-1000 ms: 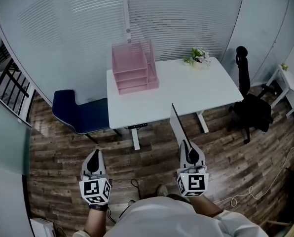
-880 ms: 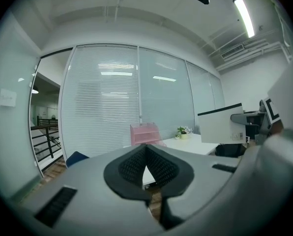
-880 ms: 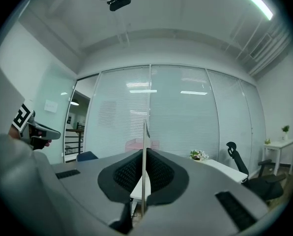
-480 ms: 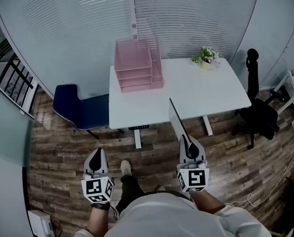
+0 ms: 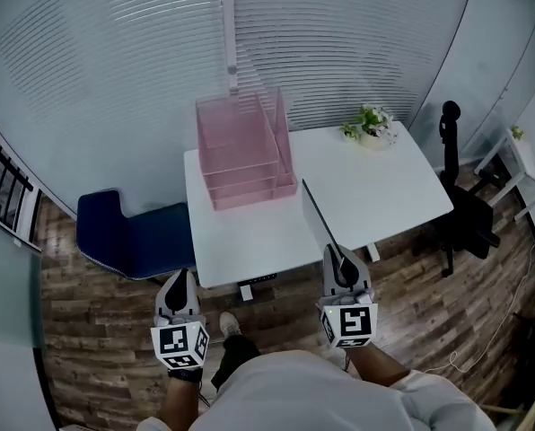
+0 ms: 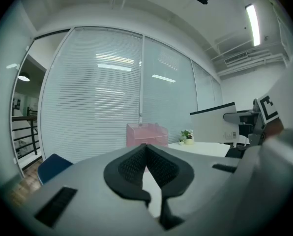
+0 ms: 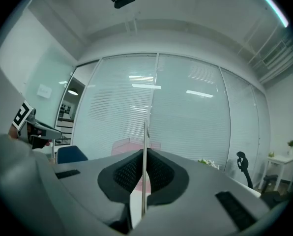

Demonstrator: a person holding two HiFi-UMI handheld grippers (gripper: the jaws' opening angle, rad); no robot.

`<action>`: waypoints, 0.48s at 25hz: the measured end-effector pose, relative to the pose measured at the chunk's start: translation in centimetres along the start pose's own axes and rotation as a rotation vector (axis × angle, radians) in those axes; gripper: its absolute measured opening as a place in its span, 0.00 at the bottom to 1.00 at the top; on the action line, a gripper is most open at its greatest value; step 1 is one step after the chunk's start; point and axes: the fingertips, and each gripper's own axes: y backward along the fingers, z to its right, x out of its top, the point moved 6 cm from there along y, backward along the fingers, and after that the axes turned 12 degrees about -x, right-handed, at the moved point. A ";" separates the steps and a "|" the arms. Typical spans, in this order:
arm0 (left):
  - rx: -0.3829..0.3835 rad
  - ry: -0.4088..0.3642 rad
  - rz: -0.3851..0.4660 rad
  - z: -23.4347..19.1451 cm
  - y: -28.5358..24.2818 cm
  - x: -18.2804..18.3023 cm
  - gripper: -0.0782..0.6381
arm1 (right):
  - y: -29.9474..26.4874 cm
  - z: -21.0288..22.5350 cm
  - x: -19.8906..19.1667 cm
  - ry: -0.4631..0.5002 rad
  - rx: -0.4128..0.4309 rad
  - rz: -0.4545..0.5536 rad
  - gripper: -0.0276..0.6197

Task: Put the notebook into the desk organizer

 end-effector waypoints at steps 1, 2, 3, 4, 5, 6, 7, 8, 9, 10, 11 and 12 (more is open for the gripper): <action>-0.013 -0.004 -0.001 -1.4 -1.1 0.4 0.12 | -1.8 -0.6 0.4 0.014 -0.012 0.000 0.08; -0.024 -0.008 -0.004 -2.9 -2.1 0.8 0.12 | -3.6 -1.2 0.9 0.030 -0.025 0.004 0.08; -0.034 -0.010 -0.008 -4.5 -3.0 1.2 0.12 | -5.5 -1.7 1.5 0.047 -0.038 0.011 0.08; -0.042 -0.007 -0.014 -6.0 -3.9 1.6 0.12 | -7.4 -2.3 2.3 0.064 -0.050 0.019 0.08; -0.050 -0.004 -0.019 -7.4 -4.6 1.9 0.12 | -9.2 -2.8 3.2 0.084 -0.060 0.031 0.08; -0.058 -0.003 -0.024 -8.7 -5.4 2.1 0.12 | -11.1 -3.4 4.0 0.109 -0.069 0.045 0.08; -0.066 -0.004 -0.028 -9.9 -6.1 2.4 0.12 | -12.8 -4.0 4.8 0.138 -0.074 0.061 0.08; -0.075 -0.006 -0.032 -11.0 -6.7 2.5 0.12 | -14.5 -4.6 5.4 0.171 -0.076 0.075 0.08; -0.082 -0.007 -0.036 -12.0 -7.3 2.5 0.12 | -16.1 -5.3 5.9 0.204 -0.078 0.085 0.08; -0.087 -0.008 -0.039 -13.0 -7.8 2.5 0.12 | -17.5 -6.0 6.4 0.234 -0.079 0.083 0.08; -0.091 -0.008 -0.043 -13.8 -8.1 2.5 0.12 | -18.8 -6.7 6.9 0.261 -0.082 0.067 0.08; -0.093 -0.009 -0.046 -14.6 -8.5 2.6 0.12 | -20.0 -7.4 7.3 0.287 -0.082 0.051 0.08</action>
